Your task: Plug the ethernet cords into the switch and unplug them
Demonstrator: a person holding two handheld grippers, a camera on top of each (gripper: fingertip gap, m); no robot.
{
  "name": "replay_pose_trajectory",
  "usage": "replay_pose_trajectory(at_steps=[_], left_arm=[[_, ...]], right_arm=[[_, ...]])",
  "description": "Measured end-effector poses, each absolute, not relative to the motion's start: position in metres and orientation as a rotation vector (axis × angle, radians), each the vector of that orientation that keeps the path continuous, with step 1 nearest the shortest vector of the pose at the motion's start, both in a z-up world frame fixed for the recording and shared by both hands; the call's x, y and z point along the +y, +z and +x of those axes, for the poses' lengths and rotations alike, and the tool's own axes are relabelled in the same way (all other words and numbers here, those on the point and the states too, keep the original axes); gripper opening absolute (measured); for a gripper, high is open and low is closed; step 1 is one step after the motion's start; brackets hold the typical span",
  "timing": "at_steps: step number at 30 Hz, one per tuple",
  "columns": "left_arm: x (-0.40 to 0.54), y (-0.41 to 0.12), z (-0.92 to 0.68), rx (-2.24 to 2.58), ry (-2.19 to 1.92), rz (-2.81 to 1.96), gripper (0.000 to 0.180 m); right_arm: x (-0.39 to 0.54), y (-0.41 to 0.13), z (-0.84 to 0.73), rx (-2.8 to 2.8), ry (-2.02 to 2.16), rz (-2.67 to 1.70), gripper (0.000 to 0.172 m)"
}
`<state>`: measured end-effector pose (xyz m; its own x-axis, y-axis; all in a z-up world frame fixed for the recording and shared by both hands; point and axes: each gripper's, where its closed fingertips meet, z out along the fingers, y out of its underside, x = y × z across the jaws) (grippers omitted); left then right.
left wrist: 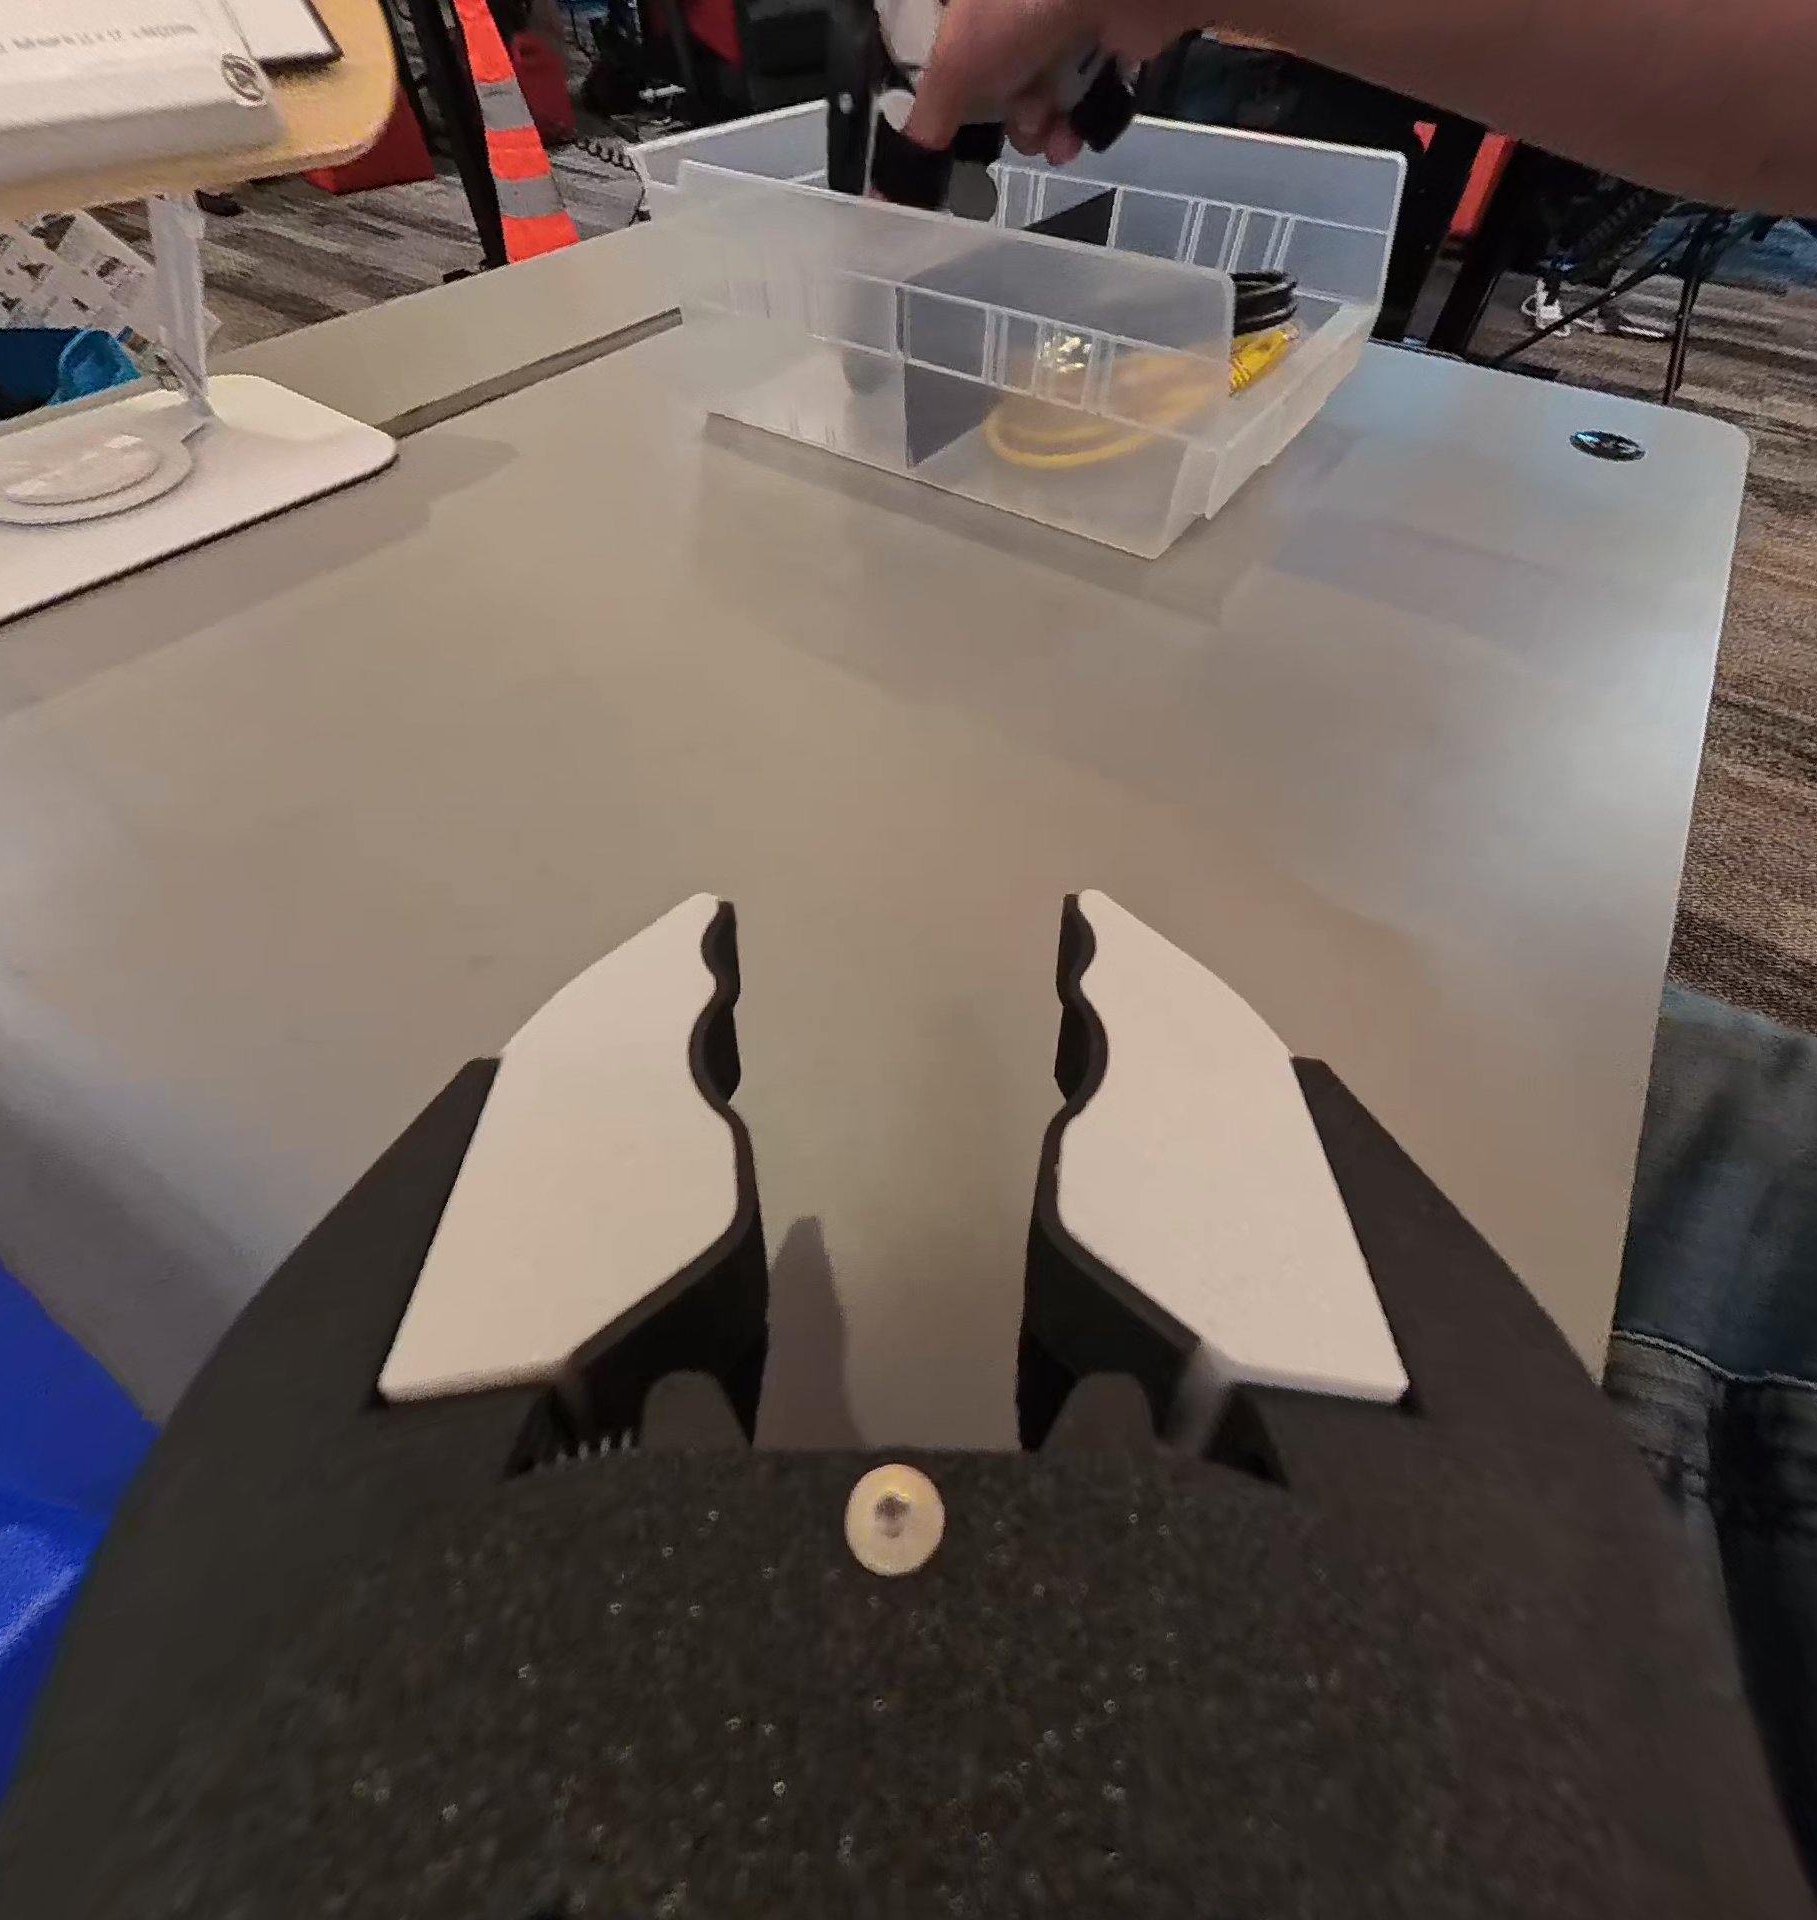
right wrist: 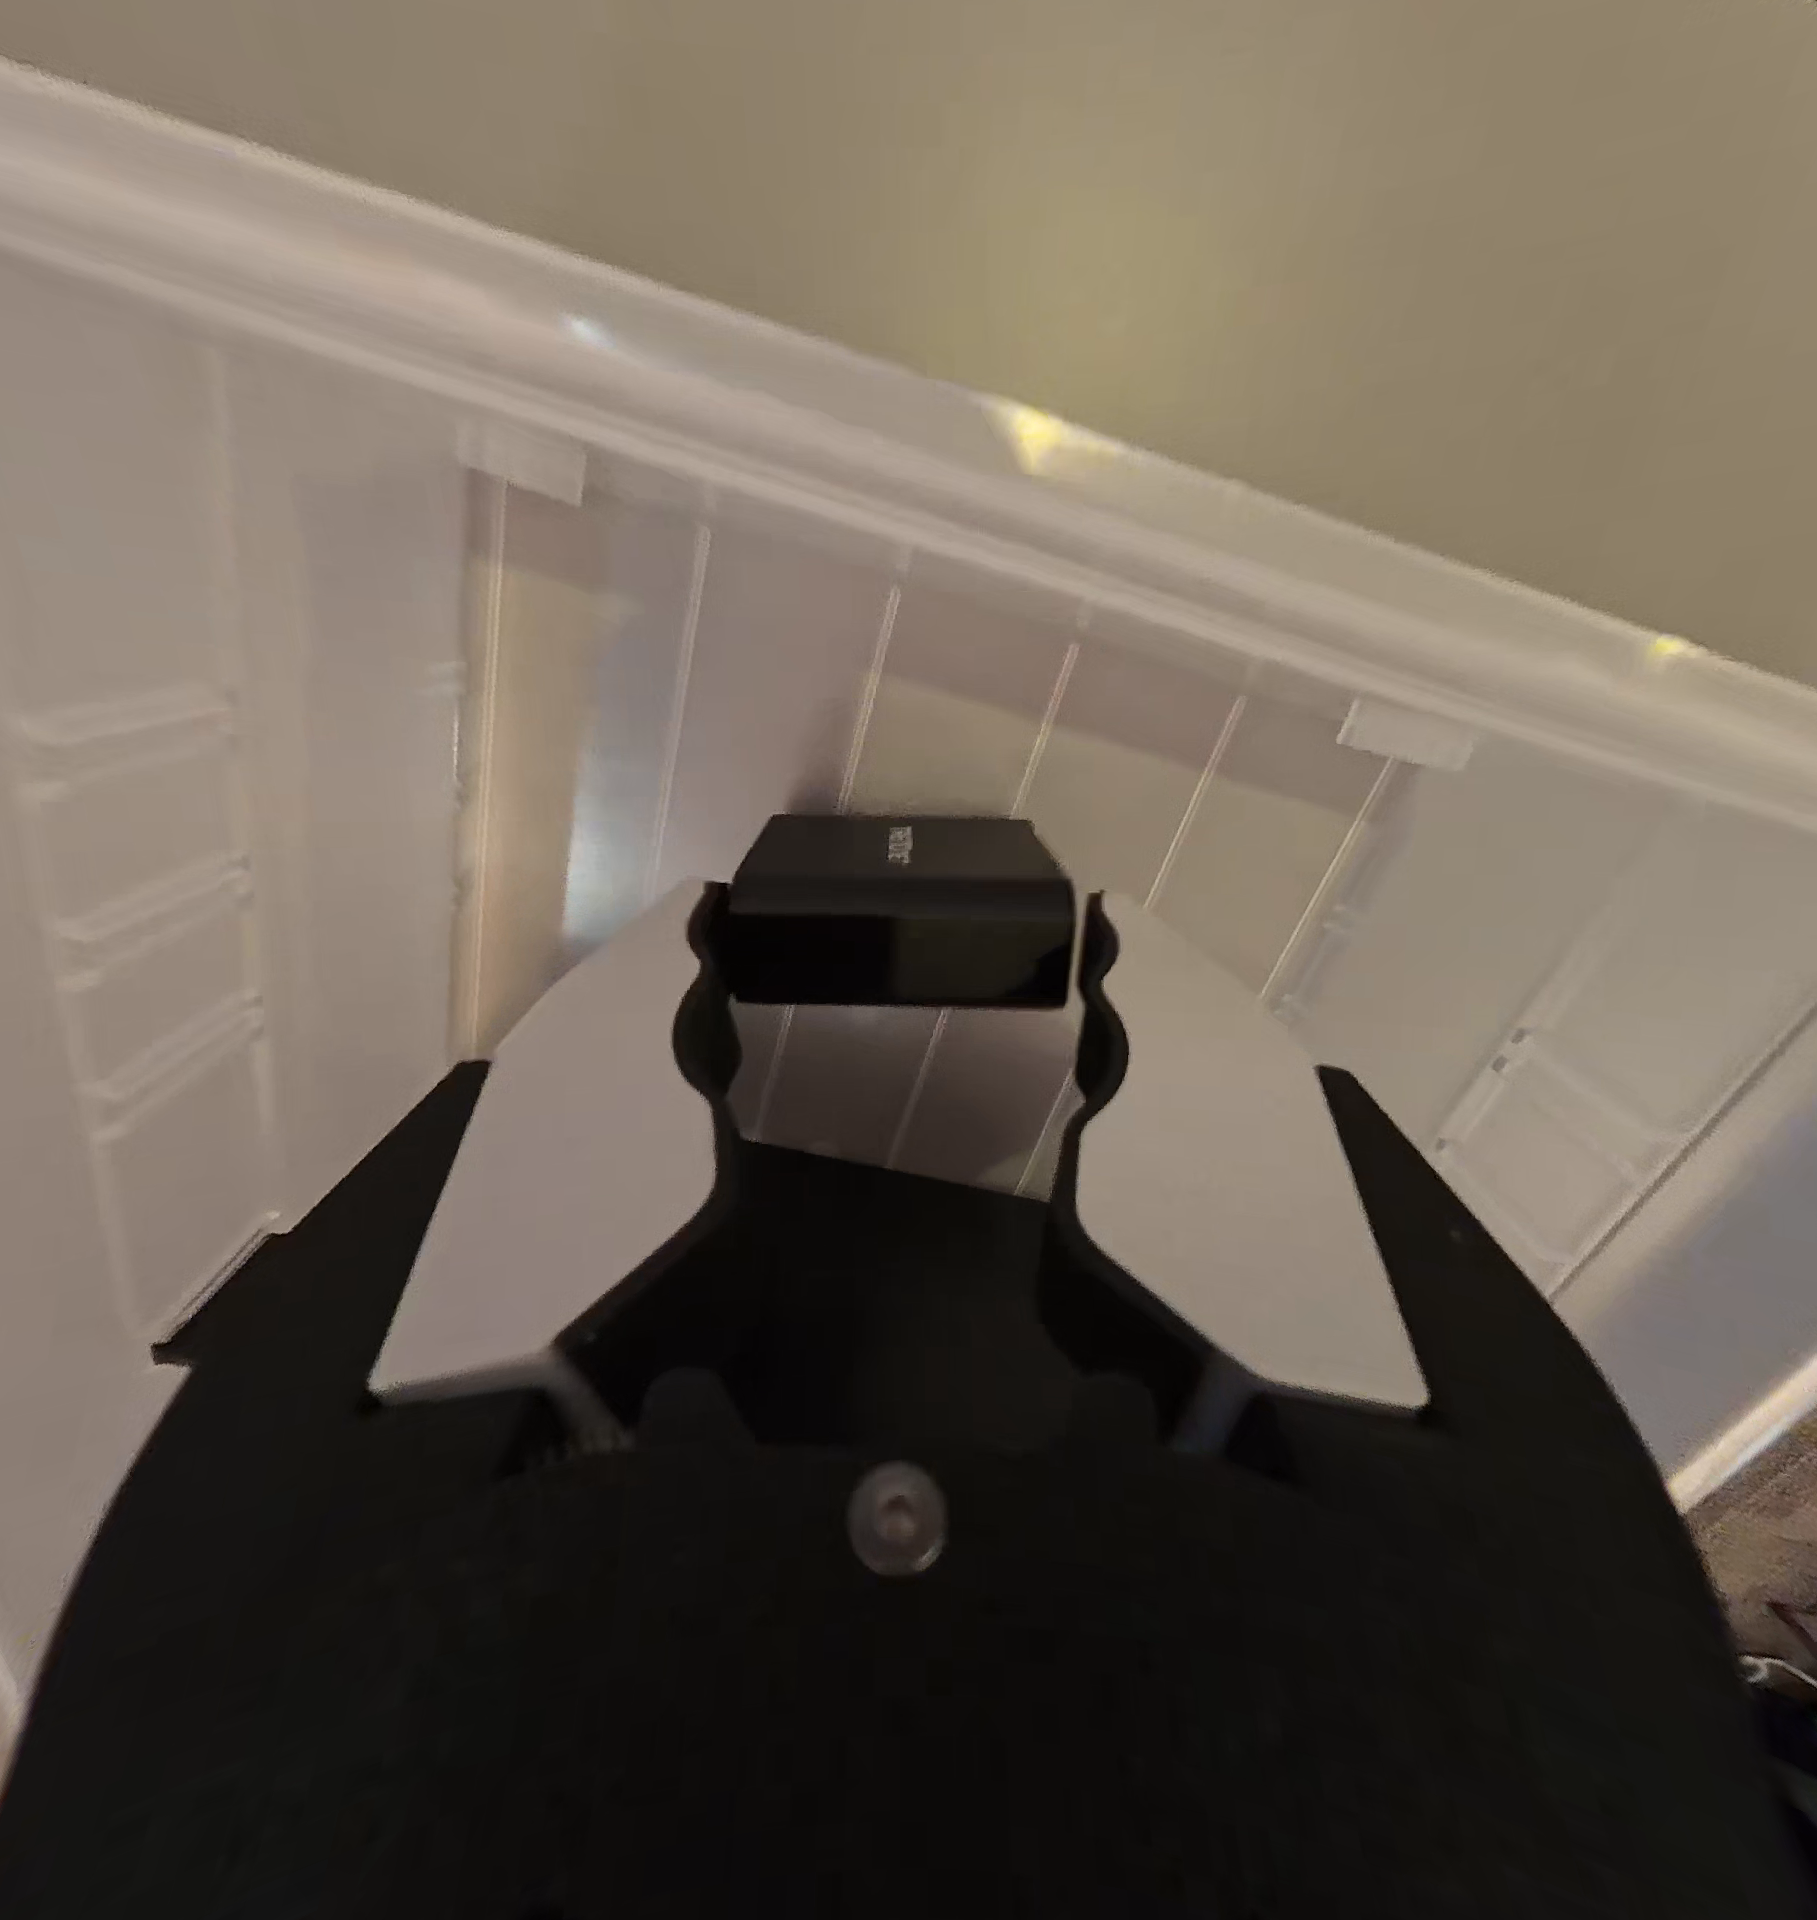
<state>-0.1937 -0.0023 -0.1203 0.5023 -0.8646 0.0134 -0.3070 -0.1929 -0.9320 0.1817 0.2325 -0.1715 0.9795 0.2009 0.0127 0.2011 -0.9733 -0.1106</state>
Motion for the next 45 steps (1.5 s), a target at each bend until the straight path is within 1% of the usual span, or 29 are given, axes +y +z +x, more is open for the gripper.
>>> replay_pose_trajectory(at_steps=[2,4,8,11,14,16,18,19,21,23,24,29,31,35,45], left_arm=[[0.001,-0.118,-0.197,0.97,-0.681,-1.742,0.058],[0.002,-0.112,-0.199,0.948,-0.683,-1.717,0.058],[0.004,-0.099,-0.209,0.889,-0.658,-1.69,0.057],[0.005,-0.08,-0.228,0.758,-0.662,-1.673,0.058],[0.003,-0.063,-0.26,0.587,-0.646,-1.673,0.059],[-0.001,-0.057,-0.287,0.495,-0.591,-1.683,0.059],[-0.004,-0.057,-0.317,0.404,-0.509,-1.701,0.058],[-0.006,-0.06,-0.333,0.351,-0.464,-1.721,0.058],[-0.012,-0.072,-0.359,0.262,-0.416,-1.773,0.056],[-0.016,-0.088,-0.377,0.192,-0.402,-1.829,0.052],[-0.016,-0.095,-0.384,0.165,-0.402,-1.858,0.052],[-0.01,-0.113,-0.397,0.143,-0.391,-1.932,0.052],[-0.01,-0.115,-0.391,0.171,-0.424,-1.946,0.05],[-0.009,-0.116,-0.376,0.235,-0.445,-1.955,0.05],[-0.001,-0.122,-0.359,0.365,-0.347,-1.958,0.05]], right_arm=[[0.235,-0.167,0.186,-0.34,-0.055,-2.985,0.072],[0.238,-0.147,0.188,-0.351,-0.065,-2.935,0.076],[0.234,-0.063,0.184,-0.327,-0.013,-2.703,0.073],[0.202,-0.004,0.17,-0.326,0.085,-2.48,0.073],[0.144,0.018,0.148,-0.316,0.218,-2.247,0.073],[0.098,0.005,0.133,-0.284,0.327,-2.111,0.073],[0.053,-0.023,0.119,-0.199,0.459,-2.007,0.068],[0.033,-0.04,0.114,-0.157,0.51,-1.967,0.068],[0.0,-0.079,0.116,-0.082,0.502,-1.934,0.067],[-0.022,-0.111,0.127,-0.026,0.425,-1.924,0.059],[-0.026,-0.12,0.134,0.003,0.397,-1.929,0.058],[-0.024,-0.111,0.15,0.019,0.338,-1.867,0.055],[-0.024,-0.111,0.15,-0.006,0.326,-1.869,0.051],[-0.023,-0.119,0.152,-0.018,0.318,-1.892,0.05],[-0.007,-0.132,0.145,-0.076,0.302,-1.952,0.046]])
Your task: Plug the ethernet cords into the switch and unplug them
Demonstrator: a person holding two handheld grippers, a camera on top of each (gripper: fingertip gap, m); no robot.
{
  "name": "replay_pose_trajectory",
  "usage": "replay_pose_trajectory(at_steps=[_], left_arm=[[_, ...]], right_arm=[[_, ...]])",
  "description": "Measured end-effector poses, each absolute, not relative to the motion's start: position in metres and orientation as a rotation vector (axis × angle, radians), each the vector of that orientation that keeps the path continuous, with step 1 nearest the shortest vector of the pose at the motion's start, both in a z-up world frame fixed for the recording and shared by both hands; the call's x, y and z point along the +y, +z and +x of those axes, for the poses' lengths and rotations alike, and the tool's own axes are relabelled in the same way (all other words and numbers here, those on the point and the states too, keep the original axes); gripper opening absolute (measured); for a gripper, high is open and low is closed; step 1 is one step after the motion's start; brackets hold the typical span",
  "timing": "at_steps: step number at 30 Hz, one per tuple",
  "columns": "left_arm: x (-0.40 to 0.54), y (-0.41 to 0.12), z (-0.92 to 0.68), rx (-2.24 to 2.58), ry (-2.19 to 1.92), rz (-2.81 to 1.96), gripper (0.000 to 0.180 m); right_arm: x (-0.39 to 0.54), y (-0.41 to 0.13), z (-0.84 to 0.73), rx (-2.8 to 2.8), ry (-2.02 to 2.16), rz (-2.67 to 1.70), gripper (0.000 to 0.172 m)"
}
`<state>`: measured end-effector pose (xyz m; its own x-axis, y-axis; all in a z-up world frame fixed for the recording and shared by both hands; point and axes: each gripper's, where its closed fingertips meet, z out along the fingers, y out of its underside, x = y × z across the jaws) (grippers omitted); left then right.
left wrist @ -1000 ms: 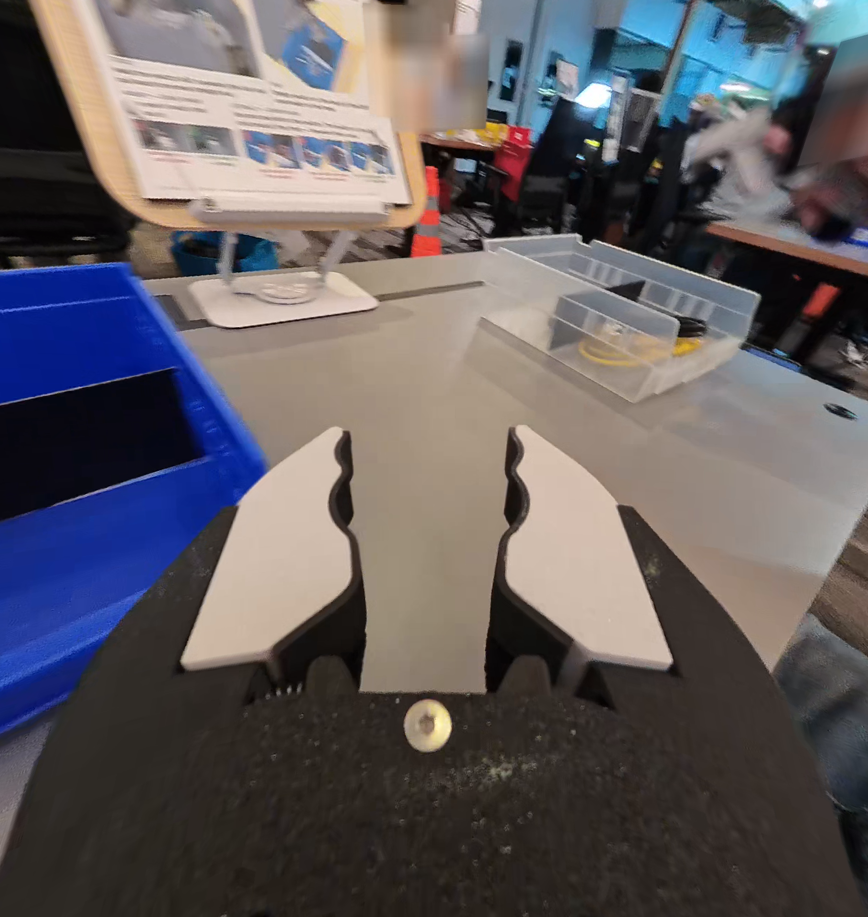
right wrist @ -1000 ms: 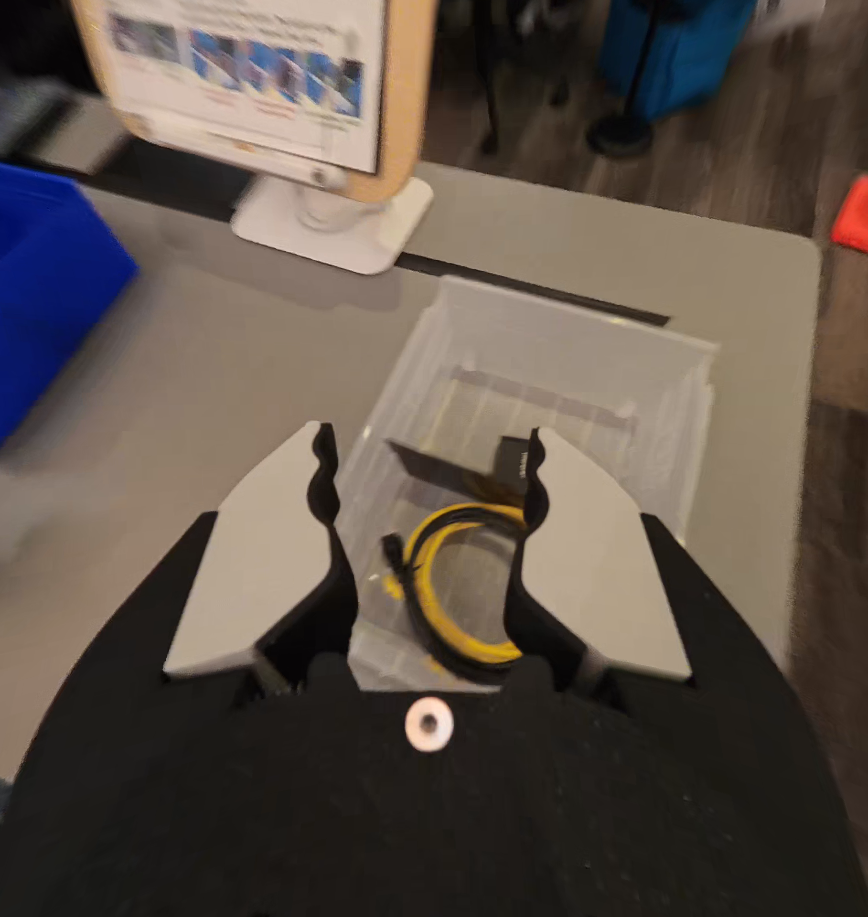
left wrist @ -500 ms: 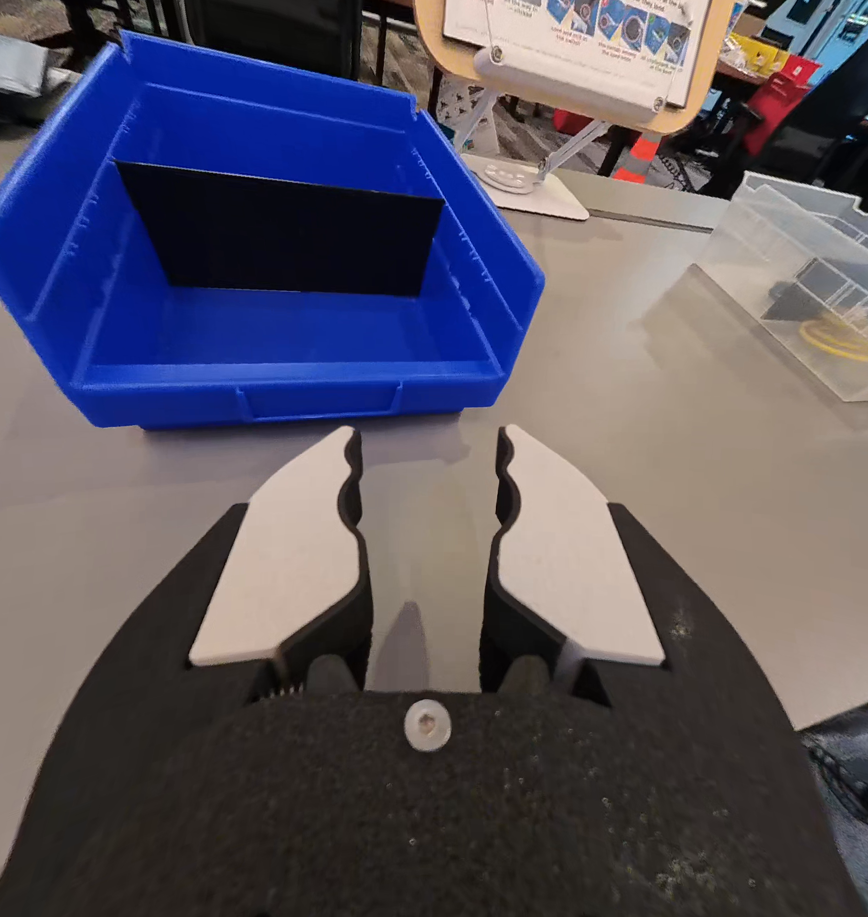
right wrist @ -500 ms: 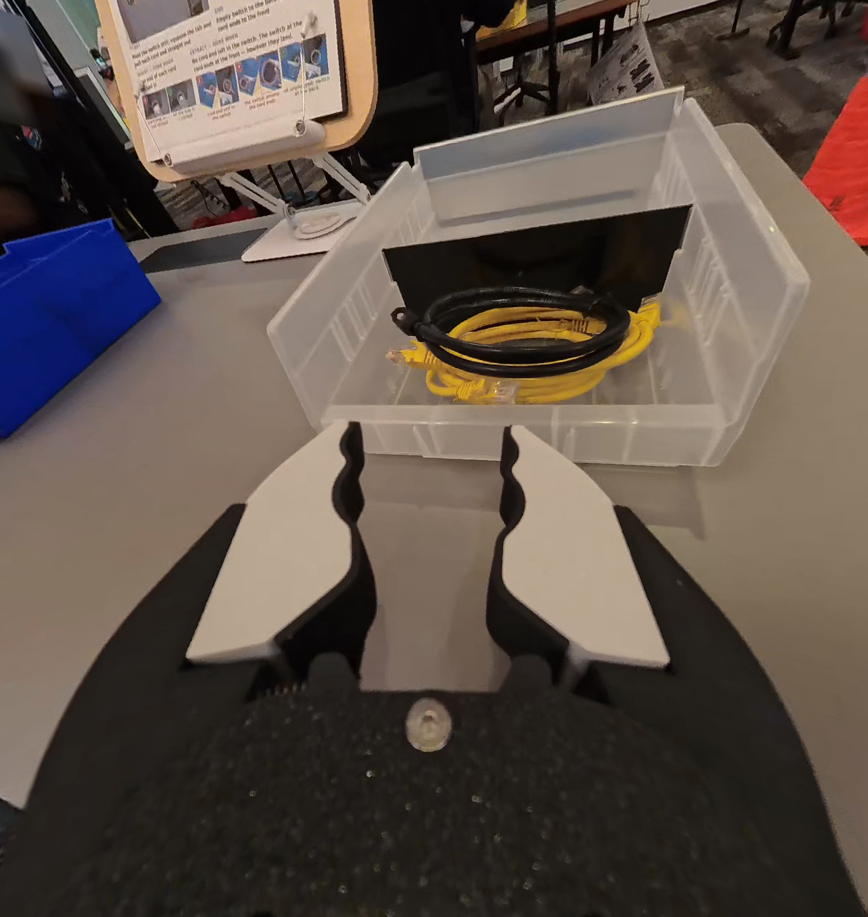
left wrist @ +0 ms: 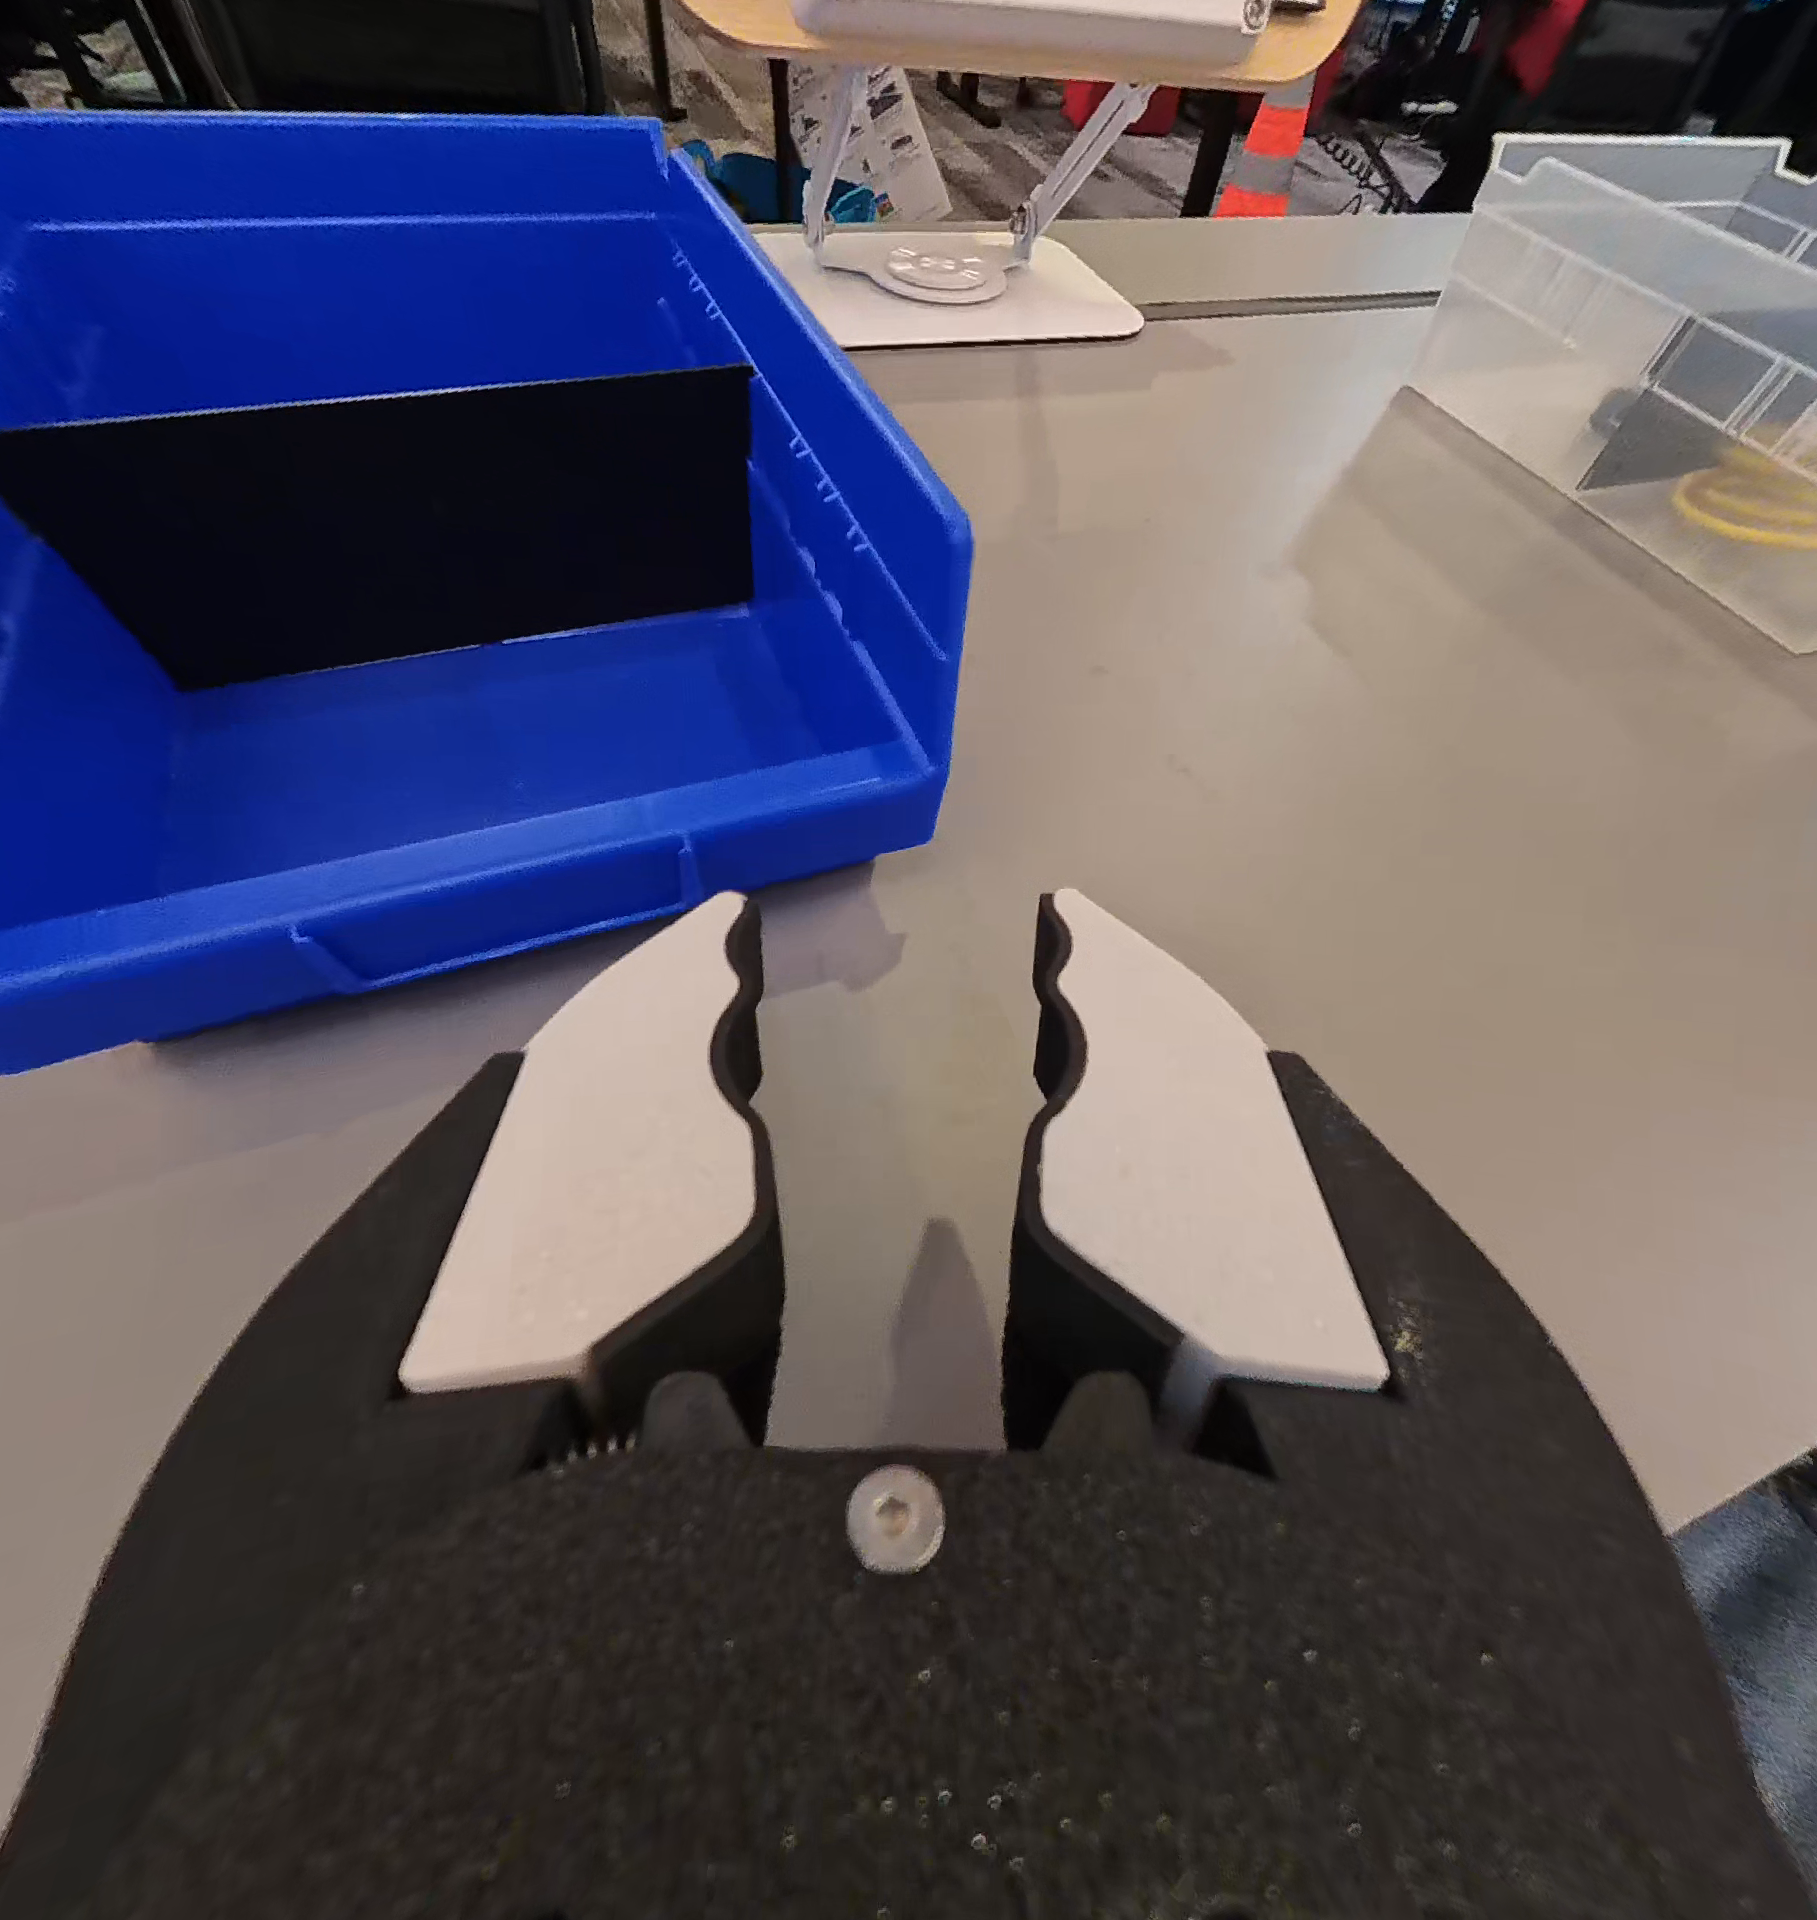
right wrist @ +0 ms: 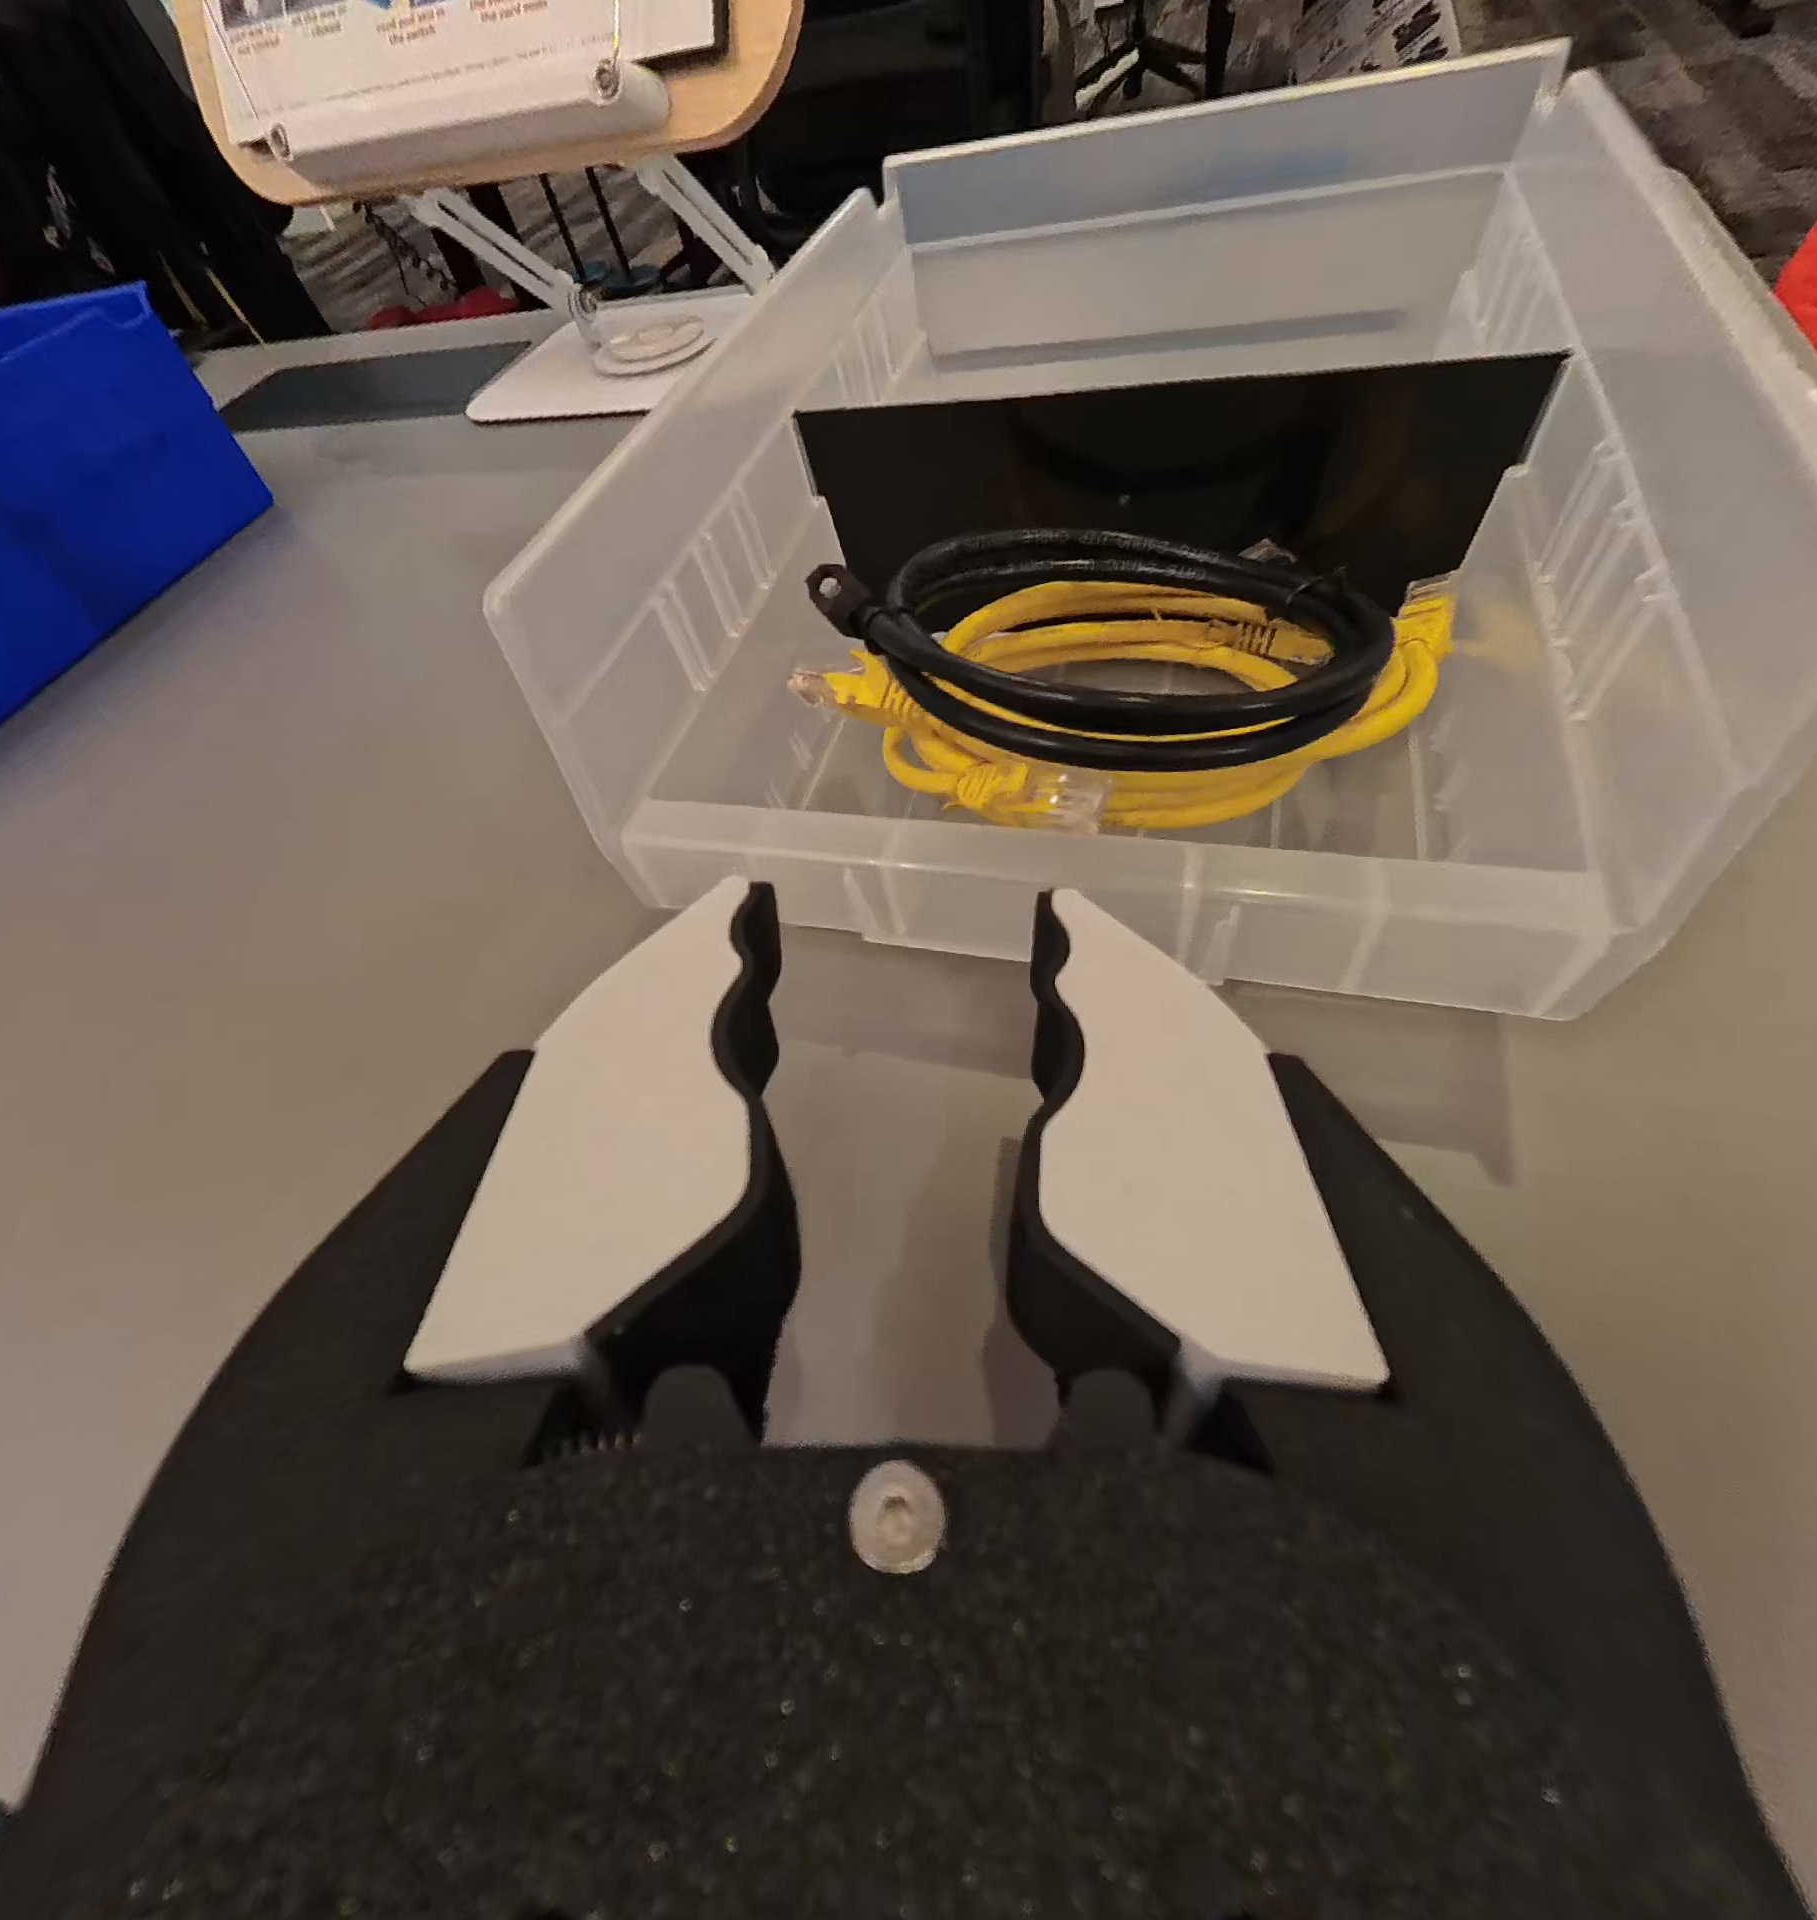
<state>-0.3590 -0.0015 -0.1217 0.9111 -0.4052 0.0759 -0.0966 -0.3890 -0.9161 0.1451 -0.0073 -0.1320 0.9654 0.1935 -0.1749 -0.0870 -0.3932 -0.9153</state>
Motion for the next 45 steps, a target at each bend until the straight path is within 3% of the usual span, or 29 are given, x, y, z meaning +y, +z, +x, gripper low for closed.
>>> replay_pose_trajectory(at_steps=[13,19,24,36,38,39,40,42,45], left_arm=[[-0.01,-0.119,-0.328,0.47,-0.346,-1.901,0.05],[-0.05,-0.092,-0.206,0.732,-0.674,-1.702,0.06],[-0.061,-0.075,-0.061,0.904,-0.839,-1.695,0.065],[0.053,-0.126,0.104,0.741,-0.487,-1.937,0.078],[0.069,-0.14,0.099,0.735,-0.346,-2.017,0.059],[0.071,-0.143,0.1,0.748,-0.357,-2.042,0.061],[0.073,-0.141,0.097,0.713,-0.386,-2.056,0.053],[0.076,-0.134,0.085,0.602,-0.436,-2.069,0.024],[0.081,-0.133,0.059,0.54,-0.323,-2.087,0.009]], right_arm=[[-0.021,-0.125,0.151,-0.043,0.315,-1.919,0.044],[-0.018,-0.112,0.142,-0.031,0.438,-1.826,0.057],[-0.02,-0.111,0.153,-0.005,0.375,-1.844,0.057],[-0.023,-0.134,0.215,0.245,0.302,-1.916,0.071],[-0.021,-0.132,0.222,0.274,0.292,-1.907,0.07],[-0.019,-0.133,0.224,0.277,0.281,-1.91,0.07],[-0.017,-0.132,0.225,0.279,0.279,-1.914,0.07],[-0.013,-0.133,0.223,0.282,0.269,-1.927,0.069],[-0.01,-0.143,0.215,0.295,0.203,-1.991,0.061]])
